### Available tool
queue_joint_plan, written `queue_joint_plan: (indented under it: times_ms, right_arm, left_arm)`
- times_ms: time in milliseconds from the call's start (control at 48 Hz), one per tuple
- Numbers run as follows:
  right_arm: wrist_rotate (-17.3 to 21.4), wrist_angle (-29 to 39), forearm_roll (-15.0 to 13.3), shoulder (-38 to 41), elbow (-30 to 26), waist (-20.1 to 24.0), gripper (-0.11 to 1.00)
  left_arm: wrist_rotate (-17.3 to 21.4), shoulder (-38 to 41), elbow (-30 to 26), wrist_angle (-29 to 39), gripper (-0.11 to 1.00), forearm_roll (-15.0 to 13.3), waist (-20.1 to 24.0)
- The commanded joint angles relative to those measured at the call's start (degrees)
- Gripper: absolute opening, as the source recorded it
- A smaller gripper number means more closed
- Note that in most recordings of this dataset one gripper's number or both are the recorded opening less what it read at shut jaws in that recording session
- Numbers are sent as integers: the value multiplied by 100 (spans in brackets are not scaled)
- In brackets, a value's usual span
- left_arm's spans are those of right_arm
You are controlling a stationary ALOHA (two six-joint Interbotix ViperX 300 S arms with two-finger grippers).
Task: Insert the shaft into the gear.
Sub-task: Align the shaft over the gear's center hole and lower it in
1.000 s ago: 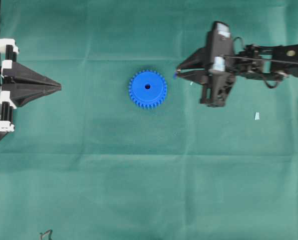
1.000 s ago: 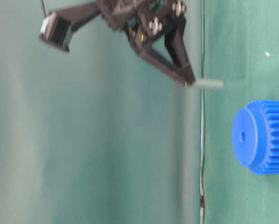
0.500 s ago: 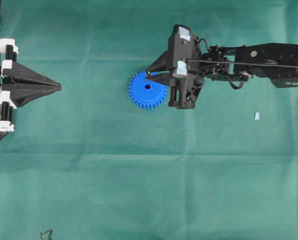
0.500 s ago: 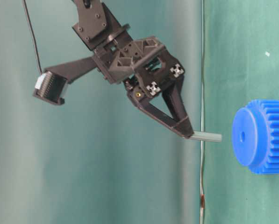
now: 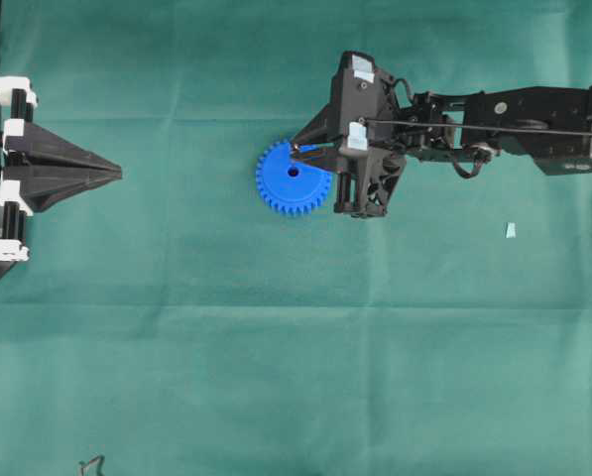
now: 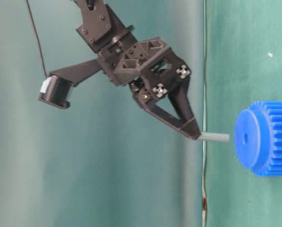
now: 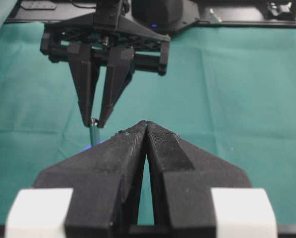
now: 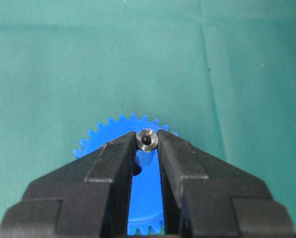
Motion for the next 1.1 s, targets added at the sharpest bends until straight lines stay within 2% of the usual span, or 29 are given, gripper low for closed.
queue_joint_plan:
  times_ms: [0, 1084]
  right_arm:
    - [18, -53, 18, -26, -158, 44, 17]
    - [26, -132, 53, 185, -185, 70, 17]
  left_arm:
    - [-9, 35, -158, -26, 0, 18, 18]
    - [-9, 35, -158, -26, 0, 18, 18]
